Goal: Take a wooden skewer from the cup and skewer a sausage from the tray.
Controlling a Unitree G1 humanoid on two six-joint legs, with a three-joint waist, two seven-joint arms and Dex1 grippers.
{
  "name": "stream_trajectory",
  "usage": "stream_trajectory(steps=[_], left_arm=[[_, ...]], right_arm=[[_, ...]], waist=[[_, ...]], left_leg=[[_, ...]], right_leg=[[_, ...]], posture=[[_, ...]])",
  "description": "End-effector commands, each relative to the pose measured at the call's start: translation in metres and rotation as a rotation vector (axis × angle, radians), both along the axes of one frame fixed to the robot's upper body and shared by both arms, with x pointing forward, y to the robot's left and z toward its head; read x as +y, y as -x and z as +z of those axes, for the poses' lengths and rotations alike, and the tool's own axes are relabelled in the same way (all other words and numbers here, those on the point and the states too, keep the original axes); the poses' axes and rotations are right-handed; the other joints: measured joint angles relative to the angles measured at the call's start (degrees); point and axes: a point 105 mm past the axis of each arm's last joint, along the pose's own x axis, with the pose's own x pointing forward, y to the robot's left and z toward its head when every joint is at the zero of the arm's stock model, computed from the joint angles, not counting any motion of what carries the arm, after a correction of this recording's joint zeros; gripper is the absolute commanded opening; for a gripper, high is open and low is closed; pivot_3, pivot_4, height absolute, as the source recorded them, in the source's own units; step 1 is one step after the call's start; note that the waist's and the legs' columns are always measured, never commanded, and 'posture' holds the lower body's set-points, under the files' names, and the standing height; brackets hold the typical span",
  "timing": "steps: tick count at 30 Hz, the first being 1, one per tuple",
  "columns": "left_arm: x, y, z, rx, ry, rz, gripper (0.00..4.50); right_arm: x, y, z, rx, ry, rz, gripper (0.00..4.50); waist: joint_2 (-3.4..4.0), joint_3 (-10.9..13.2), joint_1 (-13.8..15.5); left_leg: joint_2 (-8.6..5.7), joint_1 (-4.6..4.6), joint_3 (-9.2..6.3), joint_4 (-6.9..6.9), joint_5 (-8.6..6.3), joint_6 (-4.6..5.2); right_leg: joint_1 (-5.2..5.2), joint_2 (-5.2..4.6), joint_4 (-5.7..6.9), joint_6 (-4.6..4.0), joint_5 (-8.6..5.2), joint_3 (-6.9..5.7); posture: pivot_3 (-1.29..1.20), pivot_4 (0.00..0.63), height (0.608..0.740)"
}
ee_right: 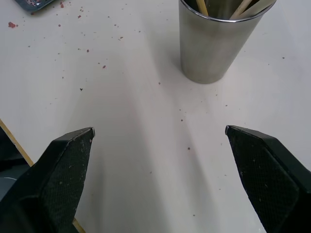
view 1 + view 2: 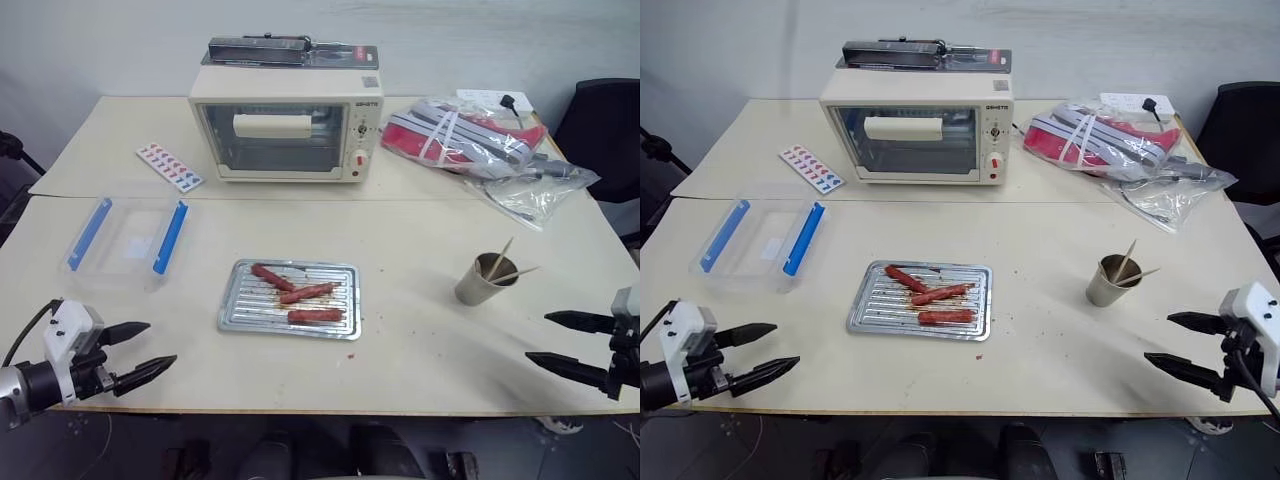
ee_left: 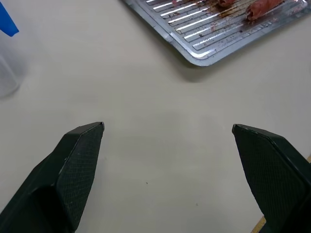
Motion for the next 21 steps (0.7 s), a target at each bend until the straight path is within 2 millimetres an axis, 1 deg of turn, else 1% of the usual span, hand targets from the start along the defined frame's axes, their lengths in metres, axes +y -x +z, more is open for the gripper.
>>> stream_trajectory(steps=[1, 6, 10, 15, 18, 21], left_arm=[[-0.003, 0.002, 0.002, -0.01, -0.017, -0.019, 4.46], [0.0, -0.003, 0.002, -0.024, -0.02, 0.014, 4.46], [-0.001, -0.005, 0.002, -0.022, -0.003, 0.022, 4.46], [-0.006, -0.004, 0.002, -0.004, 0.032, 0.004, 4.46], [-0.011, -0.003, 0.002, 0.004, 0.042, -0.018, 4.46], [-0.015, -0.002, 0.003, 0.001, 0.032, -0.04, 4.46]], right_arm=[[0.003, -0.001, 0.005, -0.002, 0.029, 0.021, 4.5], [0.005, -0.003, 0.009, -0.011, 0.031, 0.012, 4.5], [0.007, -0.005, 0.009, -0.006, 0.037, 0.002, 4.5], [0.011, -0.006, 0.01, 0.003, 0.01, -0.019, 4.5], [0.013, -0.007, 0.011, -0.016, 0.04, -0.023, 4.5], [0.017, -0.007, 0.015, -0.038, 0.029, -0.027, 4.5]], waist=[[0.0, 0.0, 0.0], [0.02, 0.0, 0.0], [0.02, 0.0, 0.0], [0.02, 0.0, 0.0], [0.02, 0.0, 0.0], [0.02, 0.0, 0.0]], left_leg=[[0.0, 0.0, 0.0, 0.0, 0.0, 0.0], [0.0, 0.0, 0.0, 0.0, 0.0, 0.0], [0.0, 0.0, 0.0, 0.0, 0.0, 0.0], [0.0, 0.0, 0.0, 0.0, 0.0, 0.0], [0.0, 0.0, 0.0, 0.0, 0.0, 0.0], [0.0, -0.01, 0.0, 0.0, 0.0, 0.0]], right_leg=[[0.0, 0.0, 0.0, 0.0, 0.0, 0.0], [0.0, 0.0, 0.0, 0.0, 0.0, 0.0], [0.0, 0.0, 0.01, 0.0, 0.0, 0.0], [-0.01, 0.0, 0.01, 0.0, 0.0, 0.0], [-0.01, 0.0, 0.01, 0.0, 0.0, 0.0], [-0.01, 0.0, 0.01, 0.0, 0.0, -0.01]], posture=[[0.0, 0.15, 0.74], [0.0, 0.15, 0.74], [0.0, 0.15, 0.74], [0.0, 0.15, 0.74], [0.0, 0.15, 0.74], [0.0, 0.15, 0.74]])
